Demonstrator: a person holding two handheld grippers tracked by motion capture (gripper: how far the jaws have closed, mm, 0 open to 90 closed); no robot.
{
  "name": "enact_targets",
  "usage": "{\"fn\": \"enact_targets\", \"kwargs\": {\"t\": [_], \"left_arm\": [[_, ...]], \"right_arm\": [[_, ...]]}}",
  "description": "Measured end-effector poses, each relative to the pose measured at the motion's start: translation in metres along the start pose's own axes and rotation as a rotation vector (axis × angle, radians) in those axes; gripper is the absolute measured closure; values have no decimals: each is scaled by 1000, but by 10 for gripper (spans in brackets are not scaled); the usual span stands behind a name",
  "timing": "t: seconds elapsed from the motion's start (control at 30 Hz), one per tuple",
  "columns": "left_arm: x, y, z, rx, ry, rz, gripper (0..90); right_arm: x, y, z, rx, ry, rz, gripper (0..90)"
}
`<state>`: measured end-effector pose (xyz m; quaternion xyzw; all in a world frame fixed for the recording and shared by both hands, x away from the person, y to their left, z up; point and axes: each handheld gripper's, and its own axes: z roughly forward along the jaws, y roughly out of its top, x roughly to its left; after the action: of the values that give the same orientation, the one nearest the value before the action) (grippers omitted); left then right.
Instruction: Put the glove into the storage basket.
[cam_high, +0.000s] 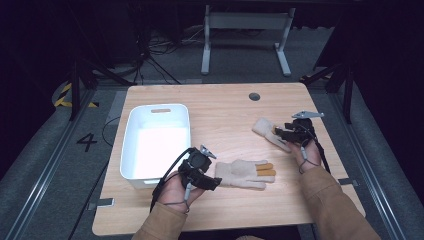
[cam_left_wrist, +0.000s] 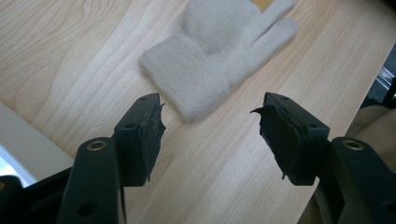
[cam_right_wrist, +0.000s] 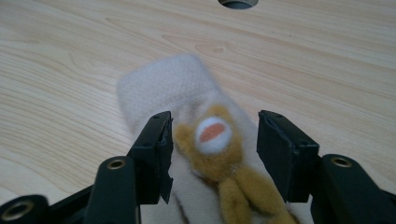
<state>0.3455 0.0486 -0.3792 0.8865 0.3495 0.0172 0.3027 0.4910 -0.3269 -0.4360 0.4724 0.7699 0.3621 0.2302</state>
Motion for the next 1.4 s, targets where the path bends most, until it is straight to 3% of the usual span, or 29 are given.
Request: {"fn": "enact_targets", "kwargs": {"t": [0.37,0.6,0.77,1.13,1.27,1.3,1.4], "left_arm": [[1,-4,-1,4,3,-11,397],[1,-5,-2,1,5,-14,397],[2,-5,-1,2,5,-11,397],[2,-1,1,-2,-4,-5,396],[2,1,1,0,-8,1,396],[2,2,1,-2,-10,2,395],[2,2,1,-2,-10,2,395]], "right_arm": [[-2,-4,19,72,0,-32,527],[0,-4,19,84,8,-51,628],[1,-2,17,83,0,-64,651],[7,9,-9,27,13,-89,660],[13,15,-22,12,18,-131,660],[18,18,-29,-2,7,-174,660],[23,22,-38,-17,22,-189,660]]}}
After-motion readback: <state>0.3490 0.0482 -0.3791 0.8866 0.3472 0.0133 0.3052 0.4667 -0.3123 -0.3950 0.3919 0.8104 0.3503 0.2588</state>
